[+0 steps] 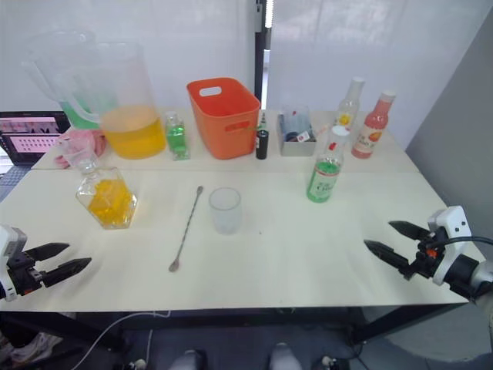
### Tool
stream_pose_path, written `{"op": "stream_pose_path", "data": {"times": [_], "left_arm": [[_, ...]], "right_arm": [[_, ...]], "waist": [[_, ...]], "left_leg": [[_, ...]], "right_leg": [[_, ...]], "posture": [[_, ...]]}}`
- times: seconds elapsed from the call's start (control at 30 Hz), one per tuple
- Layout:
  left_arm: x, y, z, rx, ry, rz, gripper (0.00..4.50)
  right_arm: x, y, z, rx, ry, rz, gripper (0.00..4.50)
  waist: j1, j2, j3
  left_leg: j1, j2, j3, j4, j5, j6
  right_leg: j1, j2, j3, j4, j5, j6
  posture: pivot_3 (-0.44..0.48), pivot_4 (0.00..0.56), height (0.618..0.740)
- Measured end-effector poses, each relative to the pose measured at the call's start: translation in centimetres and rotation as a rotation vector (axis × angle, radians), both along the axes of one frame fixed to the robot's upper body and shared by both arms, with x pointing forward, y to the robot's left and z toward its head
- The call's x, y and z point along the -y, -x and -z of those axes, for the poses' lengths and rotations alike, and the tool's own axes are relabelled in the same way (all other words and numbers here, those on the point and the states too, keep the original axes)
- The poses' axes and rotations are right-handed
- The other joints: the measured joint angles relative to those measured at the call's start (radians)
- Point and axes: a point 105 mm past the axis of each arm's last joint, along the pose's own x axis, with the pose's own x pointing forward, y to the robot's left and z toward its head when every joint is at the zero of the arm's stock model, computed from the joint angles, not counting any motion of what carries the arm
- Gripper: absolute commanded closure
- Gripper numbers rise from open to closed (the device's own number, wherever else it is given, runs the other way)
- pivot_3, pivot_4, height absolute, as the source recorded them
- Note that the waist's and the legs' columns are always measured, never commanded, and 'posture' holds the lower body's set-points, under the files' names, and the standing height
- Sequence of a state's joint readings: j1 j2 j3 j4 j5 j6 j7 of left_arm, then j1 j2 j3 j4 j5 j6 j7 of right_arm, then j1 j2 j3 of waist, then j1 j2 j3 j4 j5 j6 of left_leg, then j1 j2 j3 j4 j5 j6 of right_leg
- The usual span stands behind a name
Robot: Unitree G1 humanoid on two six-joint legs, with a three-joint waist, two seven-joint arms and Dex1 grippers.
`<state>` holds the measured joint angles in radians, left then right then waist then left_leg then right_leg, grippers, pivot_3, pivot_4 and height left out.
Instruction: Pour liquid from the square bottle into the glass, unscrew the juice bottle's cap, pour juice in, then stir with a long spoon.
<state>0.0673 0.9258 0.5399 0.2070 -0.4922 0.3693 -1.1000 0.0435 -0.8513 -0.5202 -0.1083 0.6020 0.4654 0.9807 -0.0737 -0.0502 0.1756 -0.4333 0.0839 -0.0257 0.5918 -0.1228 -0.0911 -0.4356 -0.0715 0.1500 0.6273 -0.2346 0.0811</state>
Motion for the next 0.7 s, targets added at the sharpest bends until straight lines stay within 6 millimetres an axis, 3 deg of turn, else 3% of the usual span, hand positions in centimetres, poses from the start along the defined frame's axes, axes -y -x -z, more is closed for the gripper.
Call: {"op": "stream_pose_path", "data": {"times": [0.23, 0.33, 0.57, 0.7], "left_arm": [[0.5, -0.5, -0.2, 0.04, 0.017, 0.006, 0.0], [0.9, -0.4, -0.5, 0.062, 0.044, 0.008, 0.0], [2.8, 0.6, -1.0, 0.136, 0.142, -0.013, 0.0], [3.4, 1.4, -1.4, 0.234, 0.149, -0.121, 0.0]], "right_arm": [[0.0, -0.1, -0.2, 0.009, -0.001, 0.002, 0.03], [-0.8, -0.9, -1.3, 0.049, -0.01, -0.022, 0.03], [-6.9, -1.1, -3.6, 0.0, -0.093, -0.305, 0.03], [-10.1, -1.4, -5.3, 0.03, -0.078, -0.443, 0.03]], "waist": [[0.001, 0.0, 0.0], [-0.005, 0.0, 0.0], [-0.022, 0.0, 0.0], [-0.025, 0.0, 0.0]], "left_leg": [[0.0, 0.0, 0.0, 0.0, 0.0, 0.0], [0.0, 0.0, 0.0, 0.0, 0.0, 0.0], [0.0, 0.0, -0.001, 0.0, 0.001, 0.002], [-0.001, 0.0, 0.0, 0.0, 0.001, 0.001]], "right_leg": [[0.0, 0.0, 0.0, 0.0, 0.0, 0.0], [0.0, 0.0, 0.0, 0.0, 0.0, 0.0], [0.0, 0.001, 0.0, 0.001, 0.0, 0.001], [0.001, 0.001, 0.001, 0.0, 0.0, 0.001]], "posture": [[0.0, 0.15, 0.74], [0.0, 0.15, 0.74], [0.0, 0.15, 0.74], [0.0, 0.15, 0.74]]}}
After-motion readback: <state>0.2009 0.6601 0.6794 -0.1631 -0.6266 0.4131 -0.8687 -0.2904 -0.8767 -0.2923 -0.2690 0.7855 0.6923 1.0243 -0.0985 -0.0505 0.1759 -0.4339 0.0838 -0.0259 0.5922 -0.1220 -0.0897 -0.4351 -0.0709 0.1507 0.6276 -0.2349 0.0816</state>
